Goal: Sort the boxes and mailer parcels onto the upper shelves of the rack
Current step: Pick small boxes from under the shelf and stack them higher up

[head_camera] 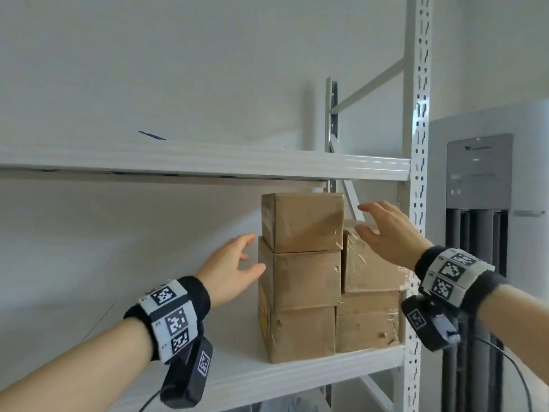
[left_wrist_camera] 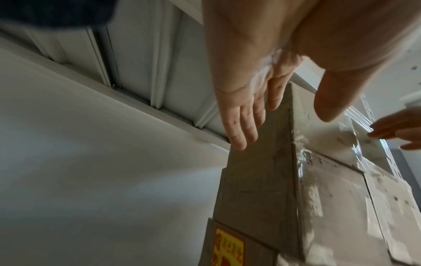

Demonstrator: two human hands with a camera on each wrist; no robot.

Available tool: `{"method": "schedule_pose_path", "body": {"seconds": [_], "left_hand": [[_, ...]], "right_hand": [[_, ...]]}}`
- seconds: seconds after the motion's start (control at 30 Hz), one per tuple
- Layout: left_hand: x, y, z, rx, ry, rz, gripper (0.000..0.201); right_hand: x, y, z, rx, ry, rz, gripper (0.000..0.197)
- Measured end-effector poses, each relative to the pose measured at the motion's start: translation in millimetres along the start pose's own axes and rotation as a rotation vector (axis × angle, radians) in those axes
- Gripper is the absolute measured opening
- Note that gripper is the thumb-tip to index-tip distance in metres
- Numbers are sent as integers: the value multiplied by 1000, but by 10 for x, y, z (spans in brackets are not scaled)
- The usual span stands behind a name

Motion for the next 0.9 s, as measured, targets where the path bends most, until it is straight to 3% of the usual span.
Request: {"method": "schedule_pose_path", "body": {"seconds": [0.1,0.27,0.5,0.67,0.8,0.9], "left_hand": [[-10,1,-220,-46,-45,28,67],[46,125,-431,-86,-140,174,68],[110,221,-464,-141,-256,561,70],[319,11,-305,-274,-328,758,72],[498,-109,-173,-389,-370,912,56],[609,-161,-115,-464,-394,982,49]], "right_hand": [[-100,7,-242,11,49,-32,41],[-22,100,-346,52,-20,-175,37],[301,171,-198,155,-108,-359,38],[593,125,30,168,-251,-408,45],[808,172,245,214,-400,-370,45],[840,205,249,251,-408,-363,44]]}}
Point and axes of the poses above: each hand's wrist, its own z-axis away from the middle knuckle, its own y-axis out of the palm, x = y × z, the point moved 7 cm from there along -z, towards the middle knuckle, and after that the axes turned 13 degrees about y, right-handed, at the moved point
